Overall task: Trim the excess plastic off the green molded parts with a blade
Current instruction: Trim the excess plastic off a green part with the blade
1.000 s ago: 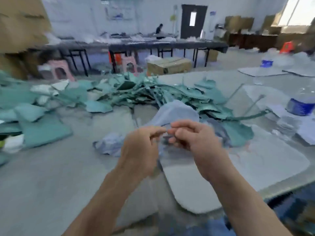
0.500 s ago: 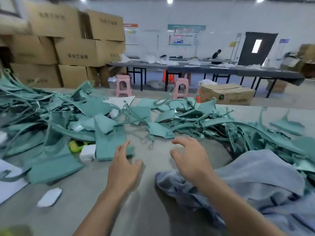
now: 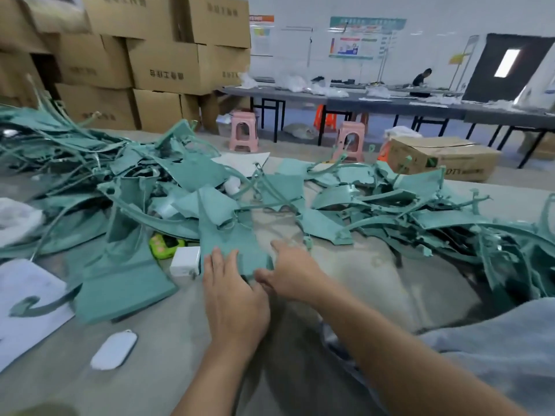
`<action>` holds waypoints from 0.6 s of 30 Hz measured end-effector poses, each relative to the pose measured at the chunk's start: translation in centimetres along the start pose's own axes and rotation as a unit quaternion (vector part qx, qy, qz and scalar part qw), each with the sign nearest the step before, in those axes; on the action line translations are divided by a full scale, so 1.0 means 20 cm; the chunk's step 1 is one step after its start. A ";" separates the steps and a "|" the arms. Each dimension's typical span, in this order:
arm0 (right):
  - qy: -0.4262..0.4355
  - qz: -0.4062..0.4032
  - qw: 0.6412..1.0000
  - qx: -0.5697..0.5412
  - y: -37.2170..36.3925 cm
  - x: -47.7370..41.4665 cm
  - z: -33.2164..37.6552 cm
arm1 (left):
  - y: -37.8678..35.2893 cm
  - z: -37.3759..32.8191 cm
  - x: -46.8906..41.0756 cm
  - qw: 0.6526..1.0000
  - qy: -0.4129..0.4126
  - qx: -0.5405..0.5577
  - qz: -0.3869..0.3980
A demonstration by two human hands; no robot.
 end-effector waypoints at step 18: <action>-0.250 -0.207 0.772 -0.546 0.20 0.34 -0.27 | -0.11 -0.14 0.10 0.739 0.283 0.571 0.218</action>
Point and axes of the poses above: each hand's wrist, its own x-axis away from the middle knuckle, its own y-axis out of the back of the hand, z = x × y, the point moved 9 cm from there along -x, towards the middle knuckle, and after that the axes turned 10 degrees about -z, right-handed, at the moved point
